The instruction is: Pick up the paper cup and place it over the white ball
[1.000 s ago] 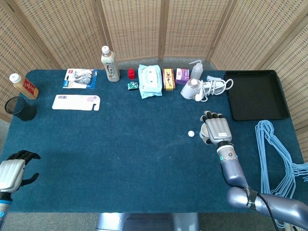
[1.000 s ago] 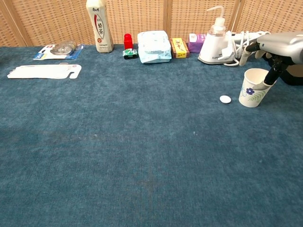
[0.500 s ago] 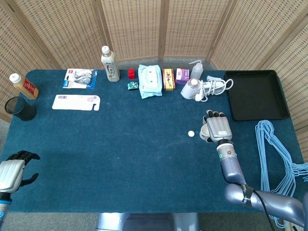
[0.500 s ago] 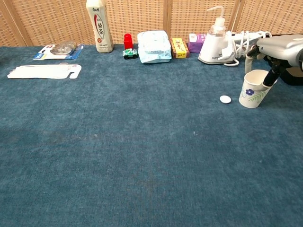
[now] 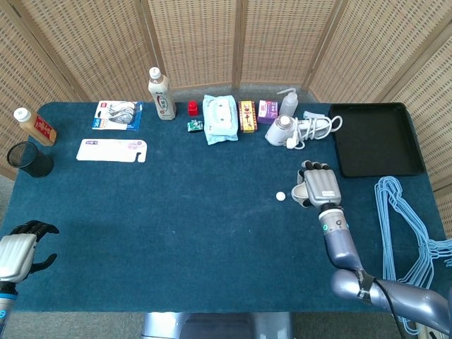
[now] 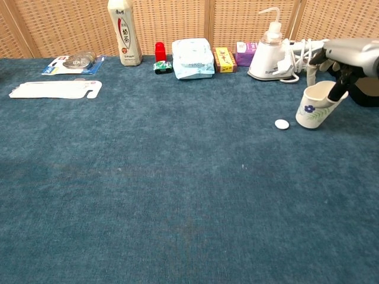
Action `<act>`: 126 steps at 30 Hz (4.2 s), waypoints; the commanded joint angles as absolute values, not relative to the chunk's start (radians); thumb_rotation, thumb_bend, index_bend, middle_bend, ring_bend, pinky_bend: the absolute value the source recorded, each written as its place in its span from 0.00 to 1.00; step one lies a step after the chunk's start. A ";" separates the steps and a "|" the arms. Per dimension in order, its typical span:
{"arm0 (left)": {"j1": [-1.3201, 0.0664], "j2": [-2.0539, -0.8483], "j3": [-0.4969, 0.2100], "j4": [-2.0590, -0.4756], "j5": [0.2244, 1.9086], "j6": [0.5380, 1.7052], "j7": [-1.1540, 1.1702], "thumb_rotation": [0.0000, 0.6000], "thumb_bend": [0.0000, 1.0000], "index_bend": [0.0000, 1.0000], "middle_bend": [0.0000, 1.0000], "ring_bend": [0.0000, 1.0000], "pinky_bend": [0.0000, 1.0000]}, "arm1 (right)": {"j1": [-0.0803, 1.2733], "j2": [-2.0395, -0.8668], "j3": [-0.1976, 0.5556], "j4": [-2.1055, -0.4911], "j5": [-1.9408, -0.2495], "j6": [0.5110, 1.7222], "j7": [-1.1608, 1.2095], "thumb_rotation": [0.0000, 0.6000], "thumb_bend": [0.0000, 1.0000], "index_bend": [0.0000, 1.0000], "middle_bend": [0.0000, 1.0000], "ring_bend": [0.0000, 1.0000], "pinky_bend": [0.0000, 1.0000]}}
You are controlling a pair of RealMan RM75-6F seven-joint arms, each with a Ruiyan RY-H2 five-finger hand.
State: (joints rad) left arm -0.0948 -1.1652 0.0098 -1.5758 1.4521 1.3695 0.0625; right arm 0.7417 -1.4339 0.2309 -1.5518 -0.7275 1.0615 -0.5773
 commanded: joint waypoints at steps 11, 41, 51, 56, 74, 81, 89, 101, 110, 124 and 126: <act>-0.095 -1.169 0.009 -1.570 1.451 1.371 0.063 0.92 0.23 0.37 0.38 0.25 0.28 | 0.674 -1.282 0.338 -1.717 -0.673 0.734 -0.127 0.97 0.26 0.48 0.23 0.23 0.20; -0.081 -1.150 0.013 -1.572 1.461 1.395 0.038 0.92 0.23 0.37 0.38 0.25 0.28 | 0.588 -1.355 0.291 -1.523 -1.115 0.699 0.236 0.96 0.26 0.22 0.16 0.18 0.16; -0.083 -1.149 0.012 -1.576 1.463 1.394 0.044 0.93 0.23 0.37 0.38 0.25 0.28 | 0.602 -1.313 0.229 -1.570 -1.254 0.800 0.081 0.95 0.26 0.25 0.16 0.18 0.15; -0.082 -1.150 0.011 -1.574 1.457 1.390 0.044 0.93 0.23 0.37 0.38 0.25 0.28 | 0.625 -1.316 0.190 -1.600 -1.241 0.800 -0.052 0.97 0.26 0.27 0.16 0.18 0.15; -0.079 -1.153 0.013 -1.551 1.449 1.382 0.026 0.93 0.23 0.37 0.38 0.25 0.28 | 0.712 -1.428 0.142 -1.618 -1.141 0.886 -0.449 0.97 0.26 0.32 0.16 0.18 0.15; -0.077 -1.153 0.014 -1.550 1.450 1.383 0.023 0.93 0.23 0.37 0.38 0.25 0.28 | 0.733 -1.455 0.126 -1.590 -1.127 0.898 -0.515 0.96 0.26 0.32 0.17 0.17 0.15; -0.076 -1.152 0.014 -1.550 1.449 1.383 0.023 0.93 0.23 0.37 0.38 0.25 0.28 | 0.744 -1.475 0.100 -1.560 -1.121 0.916 -0.576 0.97 0.26 0.34 0.17 0.18 0.15; -0.073 -1.151 0.015 -1.550 1.449 1.384 0.021 0.93 0.23 0.37 0.38 0.25 0.28 | 0.753 -1.495 0.079 -1.532 -1.122 0.921 -0.612 0.97 0.26 0.36 0.18 0.18 0.15; -0.072 -1.149 0.015 -1.546 1.449 1.383 0.010 0.92 0.23 0.37 0.38 0.25 0.28 | 0.749 -1.519 0.079 -1.513 -1.122 0.946 -0.609 0.97 0.26 0.46 0.21 0.21 0.16; -0.072 -1.150 0.015 -1.544 1.451 1.383 0.005 0.92 0.23 0.37 0.38 0.25 0.28 | 0.718 -1.451 0.205 -1.604 -1.050 0.903 -0.269 0.97 0.26 0.49 0.23 0.24 0.16; -0.071 -1.150 0.014 -1.544 1.450 1.385 0.007 0.93 0.23 0.37 0.38 0.25 0.28 | 0.717 -1.431 0.235 -1.616 -1.028 0.860 -0.173 0.97 0.26 0.49 0.24 0.24 0.16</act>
State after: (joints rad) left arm -0.0713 -1.1501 0.0143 -1.5441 1.4508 1.3841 0.0063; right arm 0.7247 -1.4681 0.1787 -1.5835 -1.0670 0.9136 -0.2986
